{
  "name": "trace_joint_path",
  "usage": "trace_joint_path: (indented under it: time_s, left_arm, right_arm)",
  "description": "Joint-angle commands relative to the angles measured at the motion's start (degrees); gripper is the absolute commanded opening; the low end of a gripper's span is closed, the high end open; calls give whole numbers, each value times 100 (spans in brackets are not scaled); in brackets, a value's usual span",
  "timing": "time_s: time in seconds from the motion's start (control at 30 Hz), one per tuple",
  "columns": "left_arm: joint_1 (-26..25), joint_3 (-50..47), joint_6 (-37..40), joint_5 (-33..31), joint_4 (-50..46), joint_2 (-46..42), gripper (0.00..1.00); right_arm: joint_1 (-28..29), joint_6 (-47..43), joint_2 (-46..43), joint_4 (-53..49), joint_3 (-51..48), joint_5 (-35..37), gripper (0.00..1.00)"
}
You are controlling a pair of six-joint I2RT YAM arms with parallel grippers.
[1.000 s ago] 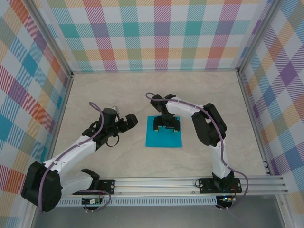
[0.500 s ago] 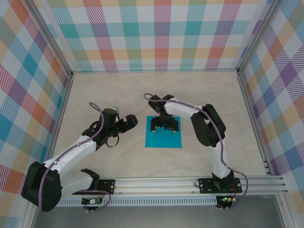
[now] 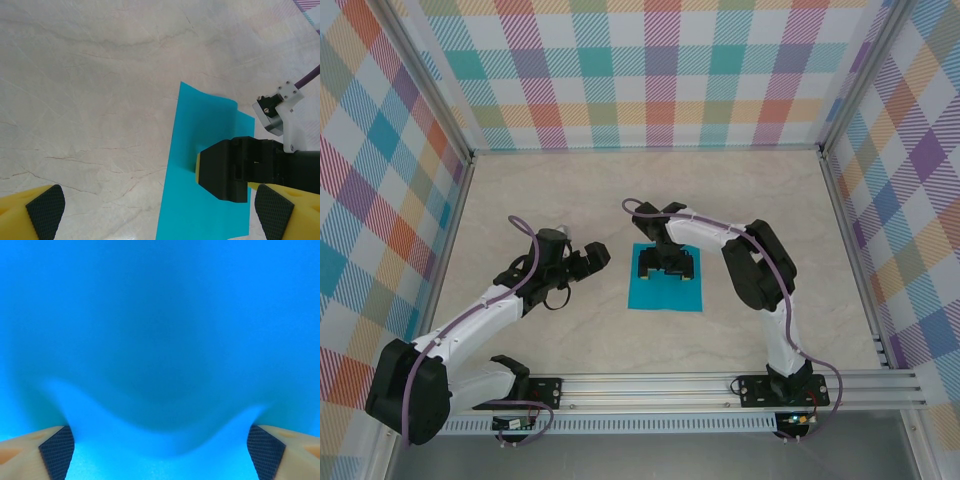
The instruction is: Fold a paper plane with a square sheet of paper (pick it up from the middle)
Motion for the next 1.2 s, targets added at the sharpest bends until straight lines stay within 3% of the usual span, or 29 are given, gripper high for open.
trace_joint_path:
  time_s: [0.0,0.1,0.17,0.4,0.53,0.7,0.9,0.97,1.17]
  left_arm:
    - [77,20,43,49,-129,-91,100]
    - [76,22,30,51,-138,-95,100]
    - [80,29,21,53,-162,-124,100]
    - [92,46,-1,23,-311,-214,100]
    - [209,28,-157,213,-238,-115,100]
    - [431,11,-377,659,-26,74,100]
    - [550,-6,-676,1181,426,289,100]
    - [550,-31,-779,1333,632,353,100]
    - [542,-50,-1034,1757,1151,715,98]
  right_arm:
    - [21,18,326,10,-125,-128,90]
    - [21,-75,240,-66,74,-104,86]
    - [26,-146,143,-57,155,-120,74]
    - [-23,-333,-422,184,76,-226,46]
    - [-88,-392,-835,419,-107,-562,36]
    - [-317,-311,-1538,1255,-742,-1620,32]
    - [-943,378,-2374,3793,-2126,-4129,34]
    - [-1049,495,-2451,4363,-2375,-4622,36]
    - [-1095,-106,-1984,3360,-2317,-4115,41]
